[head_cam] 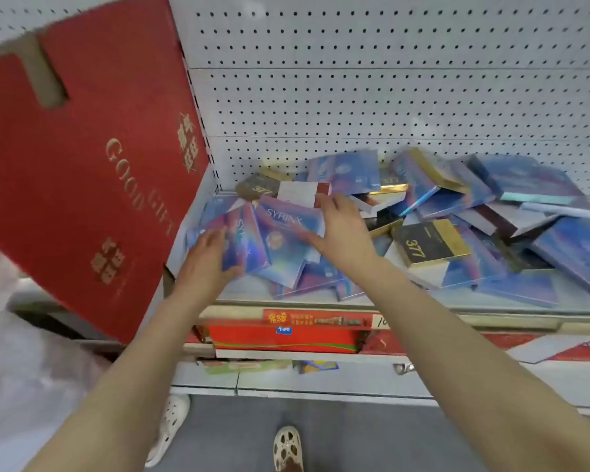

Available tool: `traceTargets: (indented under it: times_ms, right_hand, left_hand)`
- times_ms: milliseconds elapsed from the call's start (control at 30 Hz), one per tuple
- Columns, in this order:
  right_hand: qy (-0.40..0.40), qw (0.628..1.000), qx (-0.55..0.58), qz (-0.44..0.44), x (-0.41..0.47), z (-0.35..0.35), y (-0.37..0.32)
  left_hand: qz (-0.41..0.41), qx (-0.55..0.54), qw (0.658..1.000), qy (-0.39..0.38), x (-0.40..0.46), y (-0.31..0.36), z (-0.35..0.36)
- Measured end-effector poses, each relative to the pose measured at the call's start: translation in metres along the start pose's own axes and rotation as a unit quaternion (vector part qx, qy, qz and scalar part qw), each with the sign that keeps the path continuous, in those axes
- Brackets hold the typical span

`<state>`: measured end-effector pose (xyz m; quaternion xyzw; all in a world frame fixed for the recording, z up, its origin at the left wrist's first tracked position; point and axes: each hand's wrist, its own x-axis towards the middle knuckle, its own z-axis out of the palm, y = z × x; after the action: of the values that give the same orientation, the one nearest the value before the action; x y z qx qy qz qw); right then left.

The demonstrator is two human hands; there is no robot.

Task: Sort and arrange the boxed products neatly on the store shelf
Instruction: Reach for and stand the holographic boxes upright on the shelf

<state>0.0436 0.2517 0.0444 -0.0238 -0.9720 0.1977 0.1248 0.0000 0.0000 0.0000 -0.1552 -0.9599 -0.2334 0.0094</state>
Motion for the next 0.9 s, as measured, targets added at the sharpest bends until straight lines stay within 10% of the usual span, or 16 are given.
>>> traceTargets:
  times_ms: [233,567,733,900]
  right_hand:
    - [-0.109,0.984,-0.129,0.05,0.029,0.042,-0.005]
    - [-0.111,0.98,-0.096,0.132,0.043,0.044,-0.009]
    - [-0.109,0.97,0.1,0.195,0.05,0.024,-0.003]
    - [0.045,0.775,0.568,0.273,0.033,-0.01,0.024]
  left_hand:
    - [-0.008,0.094,0.983,-0.157,0.079,-0.021,0.007]
    - [0.012,0.032,0.993,-0.114,0.1,-0.036,0.004]
    - [0.007,-0.082,0.992,-0.091,0.101,-0.028,-0.014]
    - [0.023,-0.324,0.944,-0.061,0.075,-0.005,-0.028]
